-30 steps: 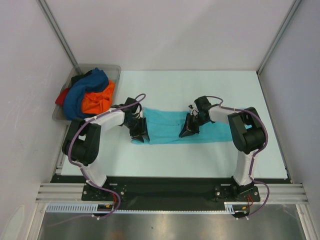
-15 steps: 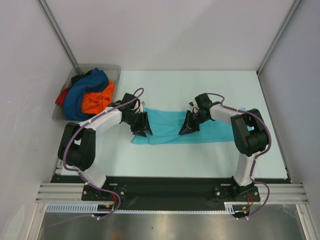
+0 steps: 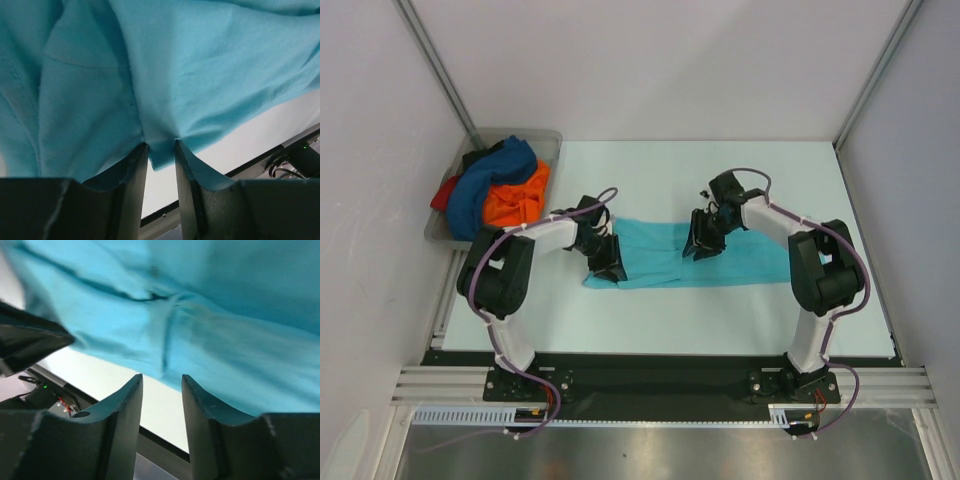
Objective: Fold and stack the t-shirts
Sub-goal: Fold the tshirt
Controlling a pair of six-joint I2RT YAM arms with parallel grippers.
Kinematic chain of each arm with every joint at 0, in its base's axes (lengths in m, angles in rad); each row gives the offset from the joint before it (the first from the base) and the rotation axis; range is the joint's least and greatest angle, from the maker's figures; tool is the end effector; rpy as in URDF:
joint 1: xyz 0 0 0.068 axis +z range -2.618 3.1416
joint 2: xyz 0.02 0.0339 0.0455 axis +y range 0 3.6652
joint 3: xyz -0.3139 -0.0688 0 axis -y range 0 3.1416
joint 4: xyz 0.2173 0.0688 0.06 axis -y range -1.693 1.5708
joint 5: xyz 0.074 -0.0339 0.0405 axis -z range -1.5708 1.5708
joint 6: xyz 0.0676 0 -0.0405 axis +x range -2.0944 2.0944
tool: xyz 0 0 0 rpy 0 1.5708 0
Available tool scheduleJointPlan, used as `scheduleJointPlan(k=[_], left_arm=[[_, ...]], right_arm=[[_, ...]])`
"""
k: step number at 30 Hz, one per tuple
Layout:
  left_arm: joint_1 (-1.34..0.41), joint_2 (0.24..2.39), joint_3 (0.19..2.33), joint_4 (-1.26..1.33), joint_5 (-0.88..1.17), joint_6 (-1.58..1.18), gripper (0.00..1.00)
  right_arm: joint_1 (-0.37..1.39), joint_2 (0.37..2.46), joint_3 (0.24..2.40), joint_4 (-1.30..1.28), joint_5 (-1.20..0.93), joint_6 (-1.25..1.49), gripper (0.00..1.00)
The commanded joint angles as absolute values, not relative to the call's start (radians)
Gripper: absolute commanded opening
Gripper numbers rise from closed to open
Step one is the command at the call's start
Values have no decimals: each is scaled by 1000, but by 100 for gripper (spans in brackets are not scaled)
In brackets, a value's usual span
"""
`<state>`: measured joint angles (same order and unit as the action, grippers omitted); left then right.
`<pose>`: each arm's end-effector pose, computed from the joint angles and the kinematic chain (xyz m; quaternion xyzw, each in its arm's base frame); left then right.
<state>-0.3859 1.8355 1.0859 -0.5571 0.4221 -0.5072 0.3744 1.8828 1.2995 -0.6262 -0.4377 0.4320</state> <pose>0.3022 -0.1527 0.1814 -0.0312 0.9692 -0.2429 0.0264 0.3419 0.1651 0.2161 -0.0113 0.9610 0.2653 0.0775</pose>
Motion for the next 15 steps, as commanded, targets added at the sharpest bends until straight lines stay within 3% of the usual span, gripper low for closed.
scheduleJointPlan(k=[1,9,14,15], left_arm=[[-383,1870,1098,-537,296,-482,35],[-388,1678,1118,-554,305,-479,44],[-390,1615,1100,-549,356,-497,41],[-391,1618,1091,-517,423,-508,36]], right_arm=[[405,1815,1345,-621,-469,431,43],[426,1879,1353,-554,-538,454,47],[431,1919,1364,-516,-644,468,39],[439,1928,1362,-503,-666,477,35]])
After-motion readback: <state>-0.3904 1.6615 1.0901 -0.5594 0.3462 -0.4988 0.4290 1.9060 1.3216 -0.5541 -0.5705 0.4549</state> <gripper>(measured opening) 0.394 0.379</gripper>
